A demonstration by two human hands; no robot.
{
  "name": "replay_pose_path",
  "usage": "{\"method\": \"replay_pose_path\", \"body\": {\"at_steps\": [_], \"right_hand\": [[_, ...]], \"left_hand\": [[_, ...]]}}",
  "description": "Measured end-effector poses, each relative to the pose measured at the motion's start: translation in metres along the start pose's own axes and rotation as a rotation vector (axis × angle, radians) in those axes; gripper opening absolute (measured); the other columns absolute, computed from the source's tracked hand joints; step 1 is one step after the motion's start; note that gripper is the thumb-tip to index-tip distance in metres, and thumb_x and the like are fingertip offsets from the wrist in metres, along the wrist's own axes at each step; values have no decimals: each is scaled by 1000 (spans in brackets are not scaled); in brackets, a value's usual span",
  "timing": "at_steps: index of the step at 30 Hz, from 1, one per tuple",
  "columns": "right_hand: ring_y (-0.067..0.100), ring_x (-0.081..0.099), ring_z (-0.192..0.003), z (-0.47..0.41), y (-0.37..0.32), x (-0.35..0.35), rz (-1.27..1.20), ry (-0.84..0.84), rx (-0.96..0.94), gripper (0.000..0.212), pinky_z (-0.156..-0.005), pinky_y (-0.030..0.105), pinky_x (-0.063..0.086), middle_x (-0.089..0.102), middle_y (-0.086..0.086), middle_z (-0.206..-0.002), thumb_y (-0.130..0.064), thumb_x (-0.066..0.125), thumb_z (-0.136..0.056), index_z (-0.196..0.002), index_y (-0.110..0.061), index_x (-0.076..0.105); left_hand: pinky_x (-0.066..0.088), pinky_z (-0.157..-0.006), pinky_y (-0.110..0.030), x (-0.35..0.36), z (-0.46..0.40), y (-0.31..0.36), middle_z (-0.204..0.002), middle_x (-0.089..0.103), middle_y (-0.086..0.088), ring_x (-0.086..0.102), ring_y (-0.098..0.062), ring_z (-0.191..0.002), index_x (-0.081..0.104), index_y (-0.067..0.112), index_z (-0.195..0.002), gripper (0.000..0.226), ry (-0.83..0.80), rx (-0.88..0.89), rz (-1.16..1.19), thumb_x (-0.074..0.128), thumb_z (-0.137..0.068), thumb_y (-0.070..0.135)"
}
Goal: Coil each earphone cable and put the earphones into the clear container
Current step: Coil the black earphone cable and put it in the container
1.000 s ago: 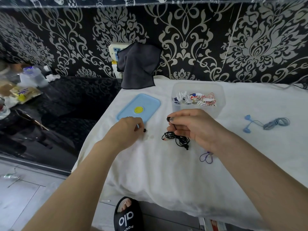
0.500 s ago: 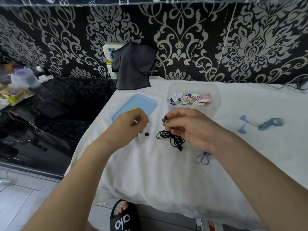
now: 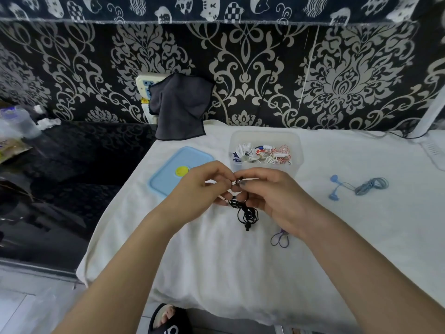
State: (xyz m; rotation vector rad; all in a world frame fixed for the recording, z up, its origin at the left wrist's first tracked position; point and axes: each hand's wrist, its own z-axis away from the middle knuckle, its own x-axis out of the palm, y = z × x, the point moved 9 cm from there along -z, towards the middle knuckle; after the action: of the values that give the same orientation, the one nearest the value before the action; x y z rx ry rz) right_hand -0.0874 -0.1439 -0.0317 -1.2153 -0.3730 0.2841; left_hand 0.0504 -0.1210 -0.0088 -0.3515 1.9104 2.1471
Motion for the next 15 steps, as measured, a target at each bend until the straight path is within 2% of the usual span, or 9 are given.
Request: {"method": "replay_pose_path", "body": {"at_steps": [5,9,15], "right_hand": [[14,68,-72,-4,1,1,-131,-8,27,25,-61,19,53,74,10,-87,-1,50,-100,-111,-6,72],[13,70,-71,-8,-3,-2,-138,18,39,22,-60,20,53,75,9,-89,-2,55,-97,-107,-9,73],[18,77,-83,-11,-10,-8,-78,51,6,21,-65,21,56,76,14,-96,-3,63,-93,-111,-10,72]], "left_hand": [[59,-68,-22,-4,-1,3,-83,67,-8,70,-15,-74,65,11,-93,13,60,-7,47,58,-96,0],[59,-70,-23,-5,-3,5,-82,67,-9,70,-19,-75,63,11,-93,11,86,-16,89,61,-94,0],[62,-80,-30,-5,-6,7,-81,67,-11,72,-18,-75,65,6,-94,5,91,-10,51,62,-94,2]]}}
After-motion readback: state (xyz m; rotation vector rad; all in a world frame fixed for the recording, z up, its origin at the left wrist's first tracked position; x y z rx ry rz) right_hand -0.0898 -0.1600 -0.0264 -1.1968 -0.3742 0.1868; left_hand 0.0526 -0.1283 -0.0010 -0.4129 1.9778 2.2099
